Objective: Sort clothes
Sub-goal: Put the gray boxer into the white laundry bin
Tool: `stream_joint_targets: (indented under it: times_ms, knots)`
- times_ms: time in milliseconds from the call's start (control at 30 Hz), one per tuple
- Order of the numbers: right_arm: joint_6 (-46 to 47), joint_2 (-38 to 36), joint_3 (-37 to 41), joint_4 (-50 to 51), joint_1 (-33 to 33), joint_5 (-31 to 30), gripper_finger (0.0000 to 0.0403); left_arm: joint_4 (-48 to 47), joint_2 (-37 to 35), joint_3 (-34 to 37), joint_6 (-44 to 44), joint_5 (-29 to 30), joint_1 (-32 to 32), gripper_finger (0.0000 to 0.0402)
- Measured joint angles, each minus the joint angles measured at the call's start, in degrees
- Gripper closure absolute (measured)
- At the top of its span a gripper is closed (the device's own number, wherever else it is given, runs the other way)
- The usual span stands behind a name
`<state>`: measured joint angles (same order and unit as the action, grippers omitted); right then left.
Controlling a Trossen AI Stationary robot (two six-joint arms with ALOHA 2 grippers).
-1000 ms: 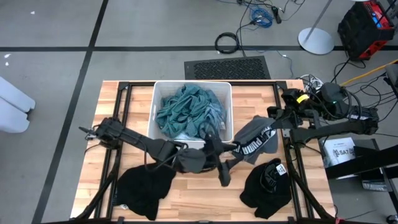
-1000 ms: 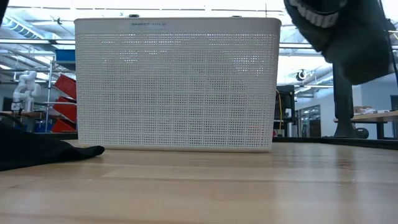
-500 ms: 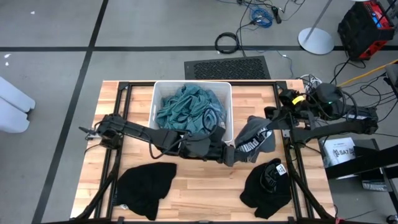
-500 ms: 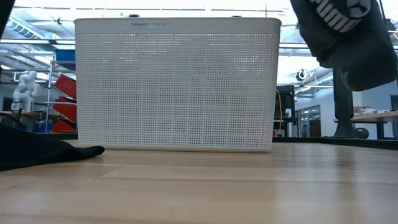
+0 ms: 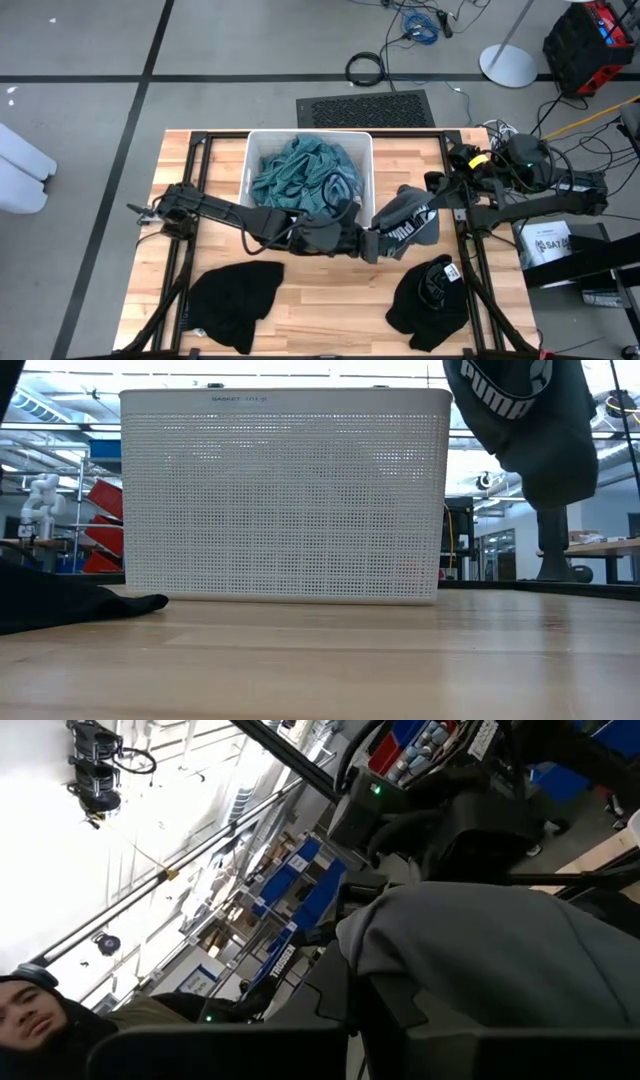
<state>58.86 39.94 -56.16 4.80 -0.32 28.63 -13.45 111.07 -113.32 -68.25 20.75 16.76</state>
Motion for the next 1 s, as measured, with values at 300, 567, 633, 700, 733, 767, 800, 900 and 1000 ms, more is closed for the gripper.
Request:
stream_joint_targets:
  times_ms: [300,567,633,700,733,767,800,900,1000]
  knots:
    - [-0.01,0.00,0.00,0.35,2.46,0.19,0.0403,-0.14,0.00,0.00,1.25,0.94,-0.01,0.0260]
    - [-2.41,-0.01,0.00,0.26,2.48,-0.05,0.0398,3.40,0.02,0.02,8.53,-2.68,0.04,0.0388]
    - [-3.66,-0.02,0.00,0.18,2.48,0.20,0.0391,4.84,0.03,0.02,8.84,-2.86,0.13,0.0388]
    - [-5.31,-0.02,0.00,-0.15,2.48,1.69,0.0381,7.54,0.06,0.02,8.86,-3.47,0.26,0.0391]
    - [-5.85,-0.02,0.00,-0.13,2.48,2.75,0.0375,8.81,-0.09,0.02,8.85,-4.19,0.30,0.0391]
    - [-6.25,-0.04,0.00,-0.13,2.48,3.56,0.0369,9.81,-0.24,0.02,8.85,-4.65,0.45,0.0392]
    - [-6.89,-0.06,0.00,-0.15,2.48,4.30,0.0362,10.69,-0.56,0.02,8.81,-5.08,0.53,0.0392]
    - [-8.19,-0.20,0.00,0.07,2.48,5.51,0.0334,11.67,-2.22,0.02,9.11,-6.49,0.96,0.0393]
    - [-9.32,-0.20,0.00,0.30,2.48,6.22,0.0301,12.10,-4.40,0.02,10.76,-7.33,1.41,0.0394]
